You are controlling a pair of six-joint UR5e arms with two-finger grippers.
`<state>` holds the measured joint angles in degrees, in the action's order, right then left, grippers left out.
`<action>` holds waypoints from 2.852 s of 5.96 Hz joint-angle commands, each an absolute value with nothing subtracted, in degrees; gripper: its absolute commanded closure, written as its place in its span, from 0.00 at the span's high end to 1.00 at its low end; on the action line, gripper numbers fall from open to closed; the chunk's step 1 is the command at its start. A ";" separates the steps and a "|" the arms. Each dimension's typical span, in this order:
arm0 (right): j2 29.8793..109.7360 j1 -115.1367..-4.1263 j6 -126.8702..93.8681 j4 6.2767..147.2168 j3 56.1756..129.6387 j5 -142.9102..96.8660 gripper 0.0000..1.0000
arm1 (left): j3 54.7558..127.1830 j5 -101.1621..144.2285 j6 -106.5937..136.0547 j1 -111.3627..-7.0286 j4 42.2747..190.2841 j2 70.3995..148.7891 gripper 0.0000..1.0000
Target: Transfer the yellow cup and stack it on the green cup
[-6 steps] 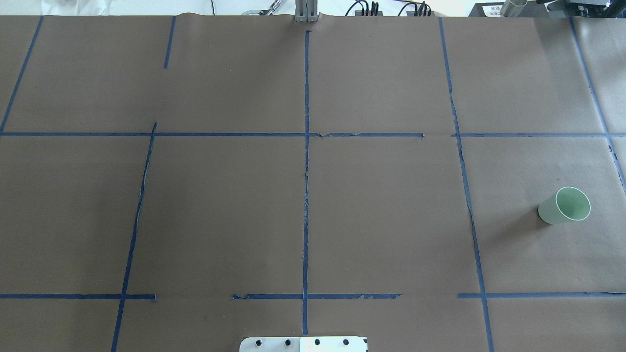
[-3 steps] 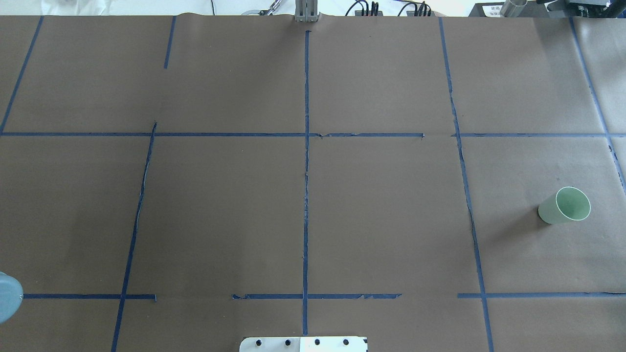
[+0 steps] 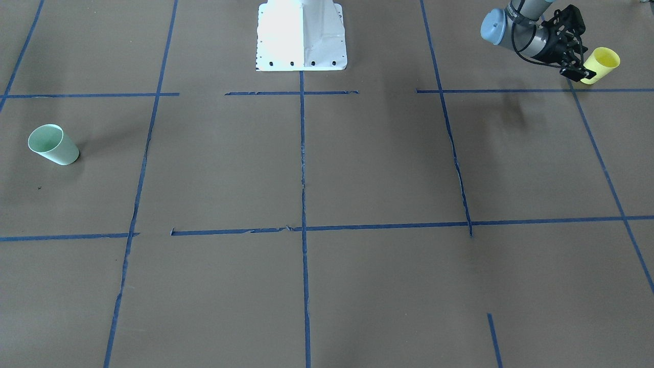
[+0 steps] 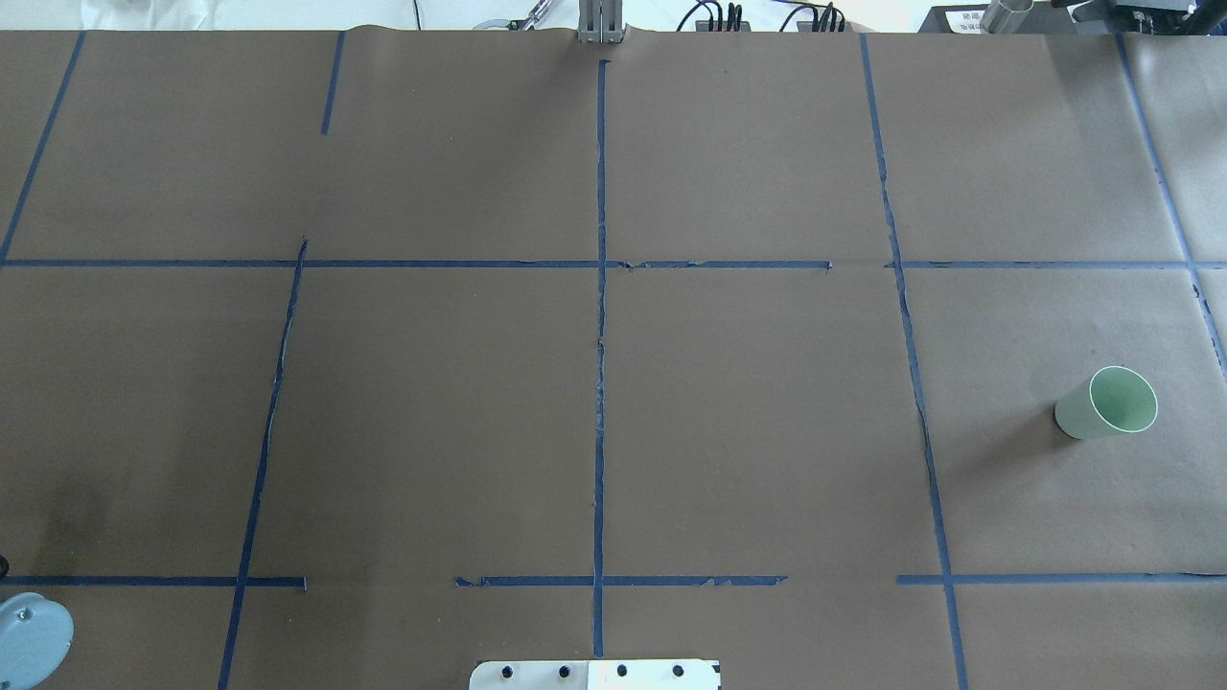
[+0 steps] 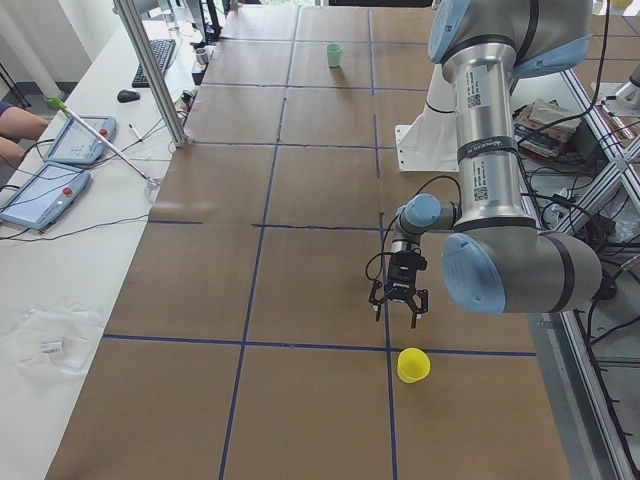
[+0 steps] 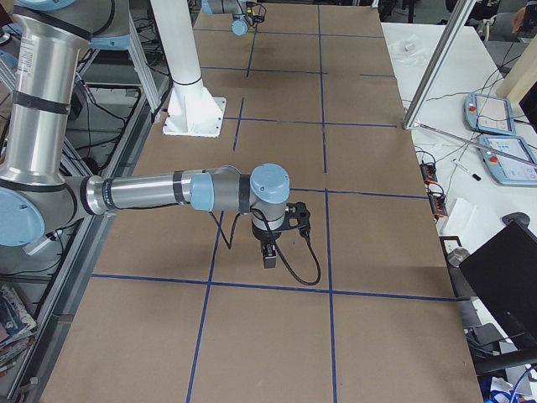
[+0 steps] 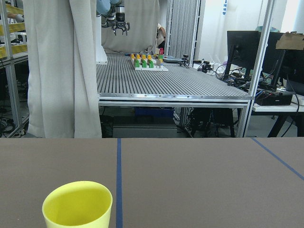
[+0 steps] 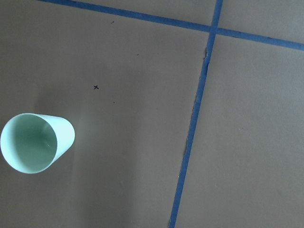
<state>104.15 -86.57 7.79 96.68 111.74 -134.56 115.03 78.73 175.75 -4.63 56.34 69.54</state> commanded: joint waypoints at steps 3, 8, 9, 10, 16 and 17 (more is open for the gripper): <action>104.15 -86.57 7.82 96.68 111.71 -134.47 1.00 | 105.13 80.86 176.04 3.24 64.24 69.26 1.00; 104.15 -86.57 7.65 96.68 111.62 -134.56 1.00 | 101.53 80.68 175.87 3.25 68.54 66.89 1.00; 104.15 -86.57 7.65 96.68 111.62 -134.47 1.00 | 99.69 80.60 175.87 3.25 68.99 66.97 1.00; 104.15 -86.57 7.65 96.68 111.62 -134.56 1.00 | 99.32 80.51 175.96 3.25 69.08 66.97 0.99; 104.15 -86.57 7.56 96.68 111.71 -134.83 1.00 | 99.93 79.81 172.45 2.73 71.89 60.83 0.49; 104.15 -86.57 7.47 96.77 111.62 -134.91 1.00 | 99.84 76.67 169.83 2.20 73.90 59.34 0.49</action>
